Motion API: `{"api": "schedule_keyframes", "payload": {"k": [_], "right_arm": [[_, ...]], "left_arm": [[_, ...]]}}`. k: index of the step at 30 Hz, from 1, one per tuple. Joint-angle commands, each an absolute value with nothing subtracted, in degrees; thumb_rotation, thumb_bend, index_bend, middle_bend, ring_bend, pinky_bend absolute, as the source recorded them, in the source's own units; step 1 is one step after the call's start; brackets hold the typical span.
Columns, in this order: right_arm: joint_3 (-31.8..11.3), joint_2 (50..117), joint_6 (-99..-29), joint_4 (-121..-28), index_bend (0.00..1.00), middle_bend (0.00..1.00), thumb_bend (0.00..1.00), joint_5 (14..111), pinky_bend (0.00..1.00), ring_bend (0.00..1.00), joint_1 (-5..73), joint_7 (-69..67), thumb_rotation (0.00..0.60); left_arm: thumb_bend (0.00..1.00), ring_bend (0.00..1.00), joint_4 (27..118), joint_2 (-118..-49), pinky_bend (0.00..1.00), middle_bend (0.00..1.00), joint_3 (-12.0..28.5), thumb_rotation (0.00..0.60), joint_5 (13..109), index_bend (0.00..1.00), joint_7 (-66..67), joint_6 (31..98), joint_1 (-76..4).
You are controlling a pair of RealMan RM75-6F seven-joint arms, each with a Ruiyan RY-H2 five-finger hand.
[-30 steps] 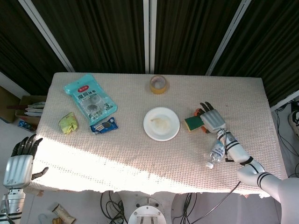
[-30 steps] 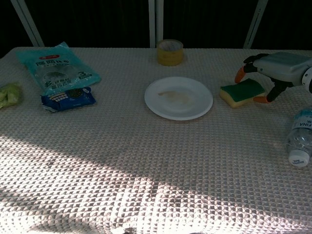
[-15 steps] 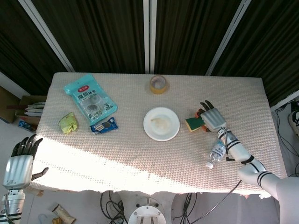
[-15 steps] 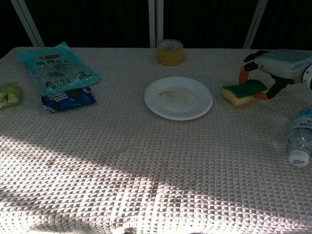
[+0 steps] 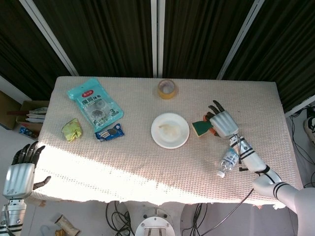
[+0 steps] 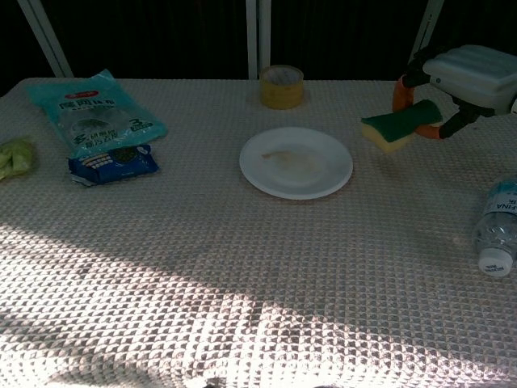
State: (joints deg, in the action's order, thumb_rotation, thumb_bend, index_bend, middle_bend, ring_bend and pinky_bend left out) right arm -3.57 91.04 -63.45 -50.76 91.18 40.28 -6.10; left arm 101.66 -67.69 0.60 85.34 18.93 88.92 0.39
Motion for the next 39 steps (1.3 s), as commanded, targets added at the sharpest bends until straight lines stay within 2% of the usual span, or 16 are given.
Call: {"api": "schedule_keyframes", "payload": {"k": [1, 8, 20, 33, 39], "right_arm": [[-4.41, 91.08, -63.86, -54.93, 0.59, 0.45, 0.34, 93.04, 0.08, 0.17, 42.61, 2.87, 0.600], [-7.26, 96.88, -60.80, -55.19, 0.60, 0.45, 0.35, 91.15, 0.06, 0.18, 46.34, 19.16, 0.600], [-11.13, 107.76, -55.52, -46.52, 0.60, 0.45, 0.36, 86.06, 0.06, 0.20, 52.14, 28.03, 0.600], [-8.35, 113.17, -53.14, -39.01, 0.61, 0.46, 0.37, 85.83, 0.05, 0.21, 53.26, 27.44, 0.600], [-8.17, 111.68, -56.66, -39.99, 0.62, 0.46, 0.37, 86.67, 0.05, 0.21, 52.59, 24.93, 0.600]], "left_arm": [[0.09, 0.06, 101.46, -67.74, 0.14, 0.06, 0.58, 0.600, 85.36, 0.16, 18.77, 88.88, 0.37], [0.09, 0.06, 100.14, -67.96, 0.14, 0.06, 0.51, 0.600, 85.18, 0.15, 17.31, 88.75, 0.47], [0.09, 0.06, 98.23, -67.94, 0.14, 0.06, 0.60, 0.600, 84.72, 0.15, 14.96, 88.34, 0.46], [0.09, 0.06, 97.08, -68.05, 0.14, 0.06, 0.34, 0.600, 84.39, 0.16, 13.32, 88.57, 1.02], [0.09, 0.06, 96.44, -68.19, 0.14, 0.06, 0.14, 0.600, 84.54, 0.15, 12.31, 89.07, 1.49]]}}
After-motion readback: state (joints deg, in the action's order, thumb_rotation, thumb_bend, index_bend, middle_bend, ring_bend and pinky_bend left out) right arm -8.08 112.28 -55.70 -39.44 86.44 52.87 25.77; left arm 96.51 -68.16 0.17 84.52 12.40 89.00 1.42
